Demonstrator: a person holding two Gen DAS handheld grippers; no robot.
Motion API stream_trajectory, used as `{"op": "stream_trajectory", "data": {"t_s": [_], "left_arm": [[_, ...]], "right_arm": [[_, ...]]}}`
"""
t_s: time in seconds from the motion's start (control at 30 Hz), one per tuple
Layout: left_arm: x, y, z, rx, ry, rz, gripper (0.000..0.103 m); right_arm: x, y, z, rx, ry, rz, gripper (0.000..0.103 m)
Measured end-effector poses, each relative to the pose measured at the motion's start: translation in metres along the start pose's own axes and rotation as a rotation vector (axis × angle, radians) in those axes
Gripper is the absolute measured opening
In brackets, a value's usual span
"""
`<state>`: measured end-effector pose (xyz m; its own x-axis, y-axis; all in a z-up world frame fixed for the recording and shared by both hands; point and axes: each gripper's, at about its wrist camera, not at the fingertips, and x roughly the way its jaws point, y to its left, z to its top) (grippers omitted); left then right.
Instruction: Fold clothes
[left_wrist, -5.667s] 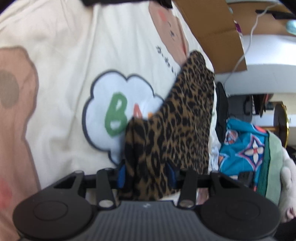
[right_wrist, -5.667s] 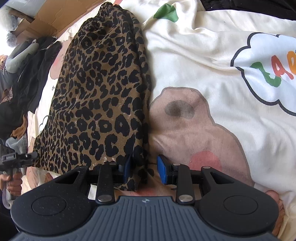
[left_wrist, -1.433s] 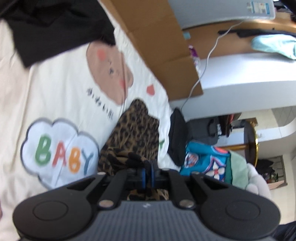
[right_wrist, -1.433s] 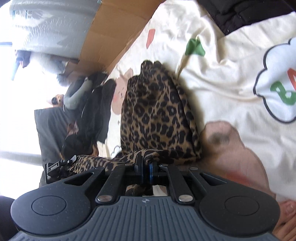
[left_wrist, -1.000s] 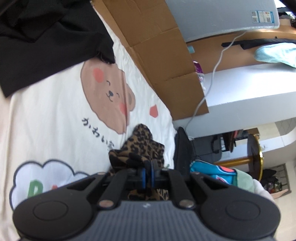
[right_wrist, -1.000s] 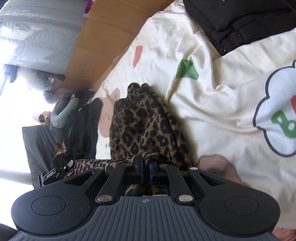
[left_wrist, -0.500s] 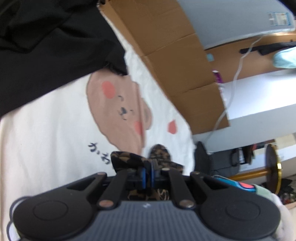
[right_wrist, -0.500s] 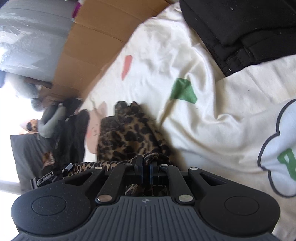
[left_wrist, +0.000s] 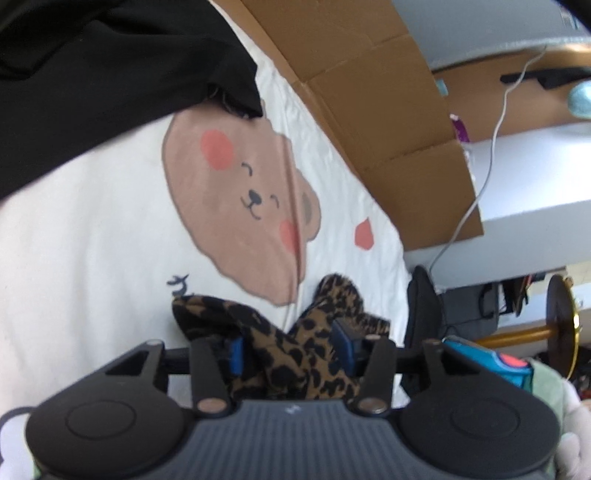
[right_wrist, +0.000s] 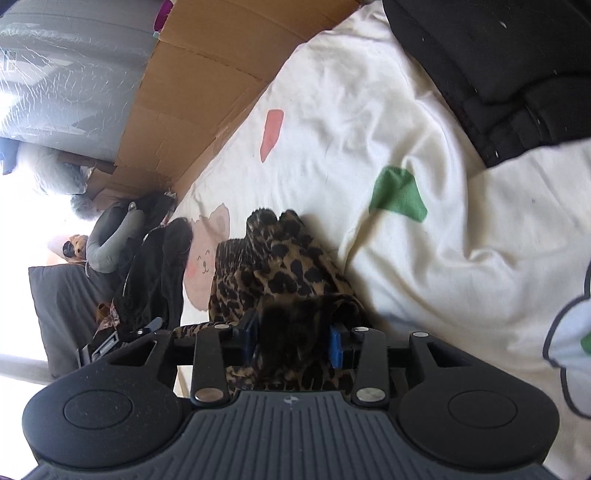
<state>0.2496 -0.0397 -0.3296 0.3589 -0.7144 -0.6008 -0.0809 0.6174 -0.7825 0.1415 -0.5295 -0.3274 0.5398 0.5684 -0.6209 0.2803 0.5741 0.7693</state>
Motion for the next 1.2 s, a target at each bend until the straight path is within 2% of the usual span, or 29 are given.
{"op": "stream_trajectory", "data": {"t_s": [0.23,0.27,0.47,0.57,0.63,0.73,0.83,0.87,1.0,1.07,1.2], "left_arm": [[-0.001,-0.008,0.015,0.013,-0.046,-0.001,0.05],[0.0,-0.01,0.017,0.02,-0.052,0.002,0.05],[-0.002,-0.025,0.027,0.083,-0.095,0.014,0.05],[-0.003,-0.03,0.027,0.136,-0.111,0.073,0.05],[-0.001,-0.031,0.026,0.192,-0.112,0.15,0.051],[0.009,-0.032,0.022,0.291,-0.086,0.264,0.051],[0.02,-0.034,0.017,0.367,-0.061,0.311,0.051],[0.023,-0.034,0.016,0.385,-0.056,0.323,0.05],[0.036,-0.037,0.014,0.453,-0.037,0.368,0.048],[0.041,-0.039,0.015,0.479,-0.033,0.371,0.047],[0.051,-0.043,0.019,0.514,-0.034,0.378,0.045]], "right_arm": [[-0.006,0.006,0.013,-0.027,-0.05,-0.011,0.045],[-0.007,0.006,0.014,-0.034,-0.058,-0.017,0.048],[-0.014,0.012,0.015,-0.112,-0.1,-0.092,0.048],[-0.016,0.017,0.012,-0.188,-0.129,-0.171,0.048],[-0.015,0.019,0.01,-0.244,-0.142,-0.236,0.048],[-0.005,0.016,0.007,-0.289,-0.121,-0.297,0.048],[0.009,0.013,0.003,-0.312,-0.09,-0.335,0.048],[0.013,0.013,0.002,-0.318,-0.081,-0.344,0.045],[0.021,0.015,0.003,-0.348,-0.078,-0.375,0.008],[0.017,0.019,0.002,-0.368,-0.094,-0.372,0.003],[0.006,0.03,-0.003,-0.412,-0.128,-0.368,0.001]]}}
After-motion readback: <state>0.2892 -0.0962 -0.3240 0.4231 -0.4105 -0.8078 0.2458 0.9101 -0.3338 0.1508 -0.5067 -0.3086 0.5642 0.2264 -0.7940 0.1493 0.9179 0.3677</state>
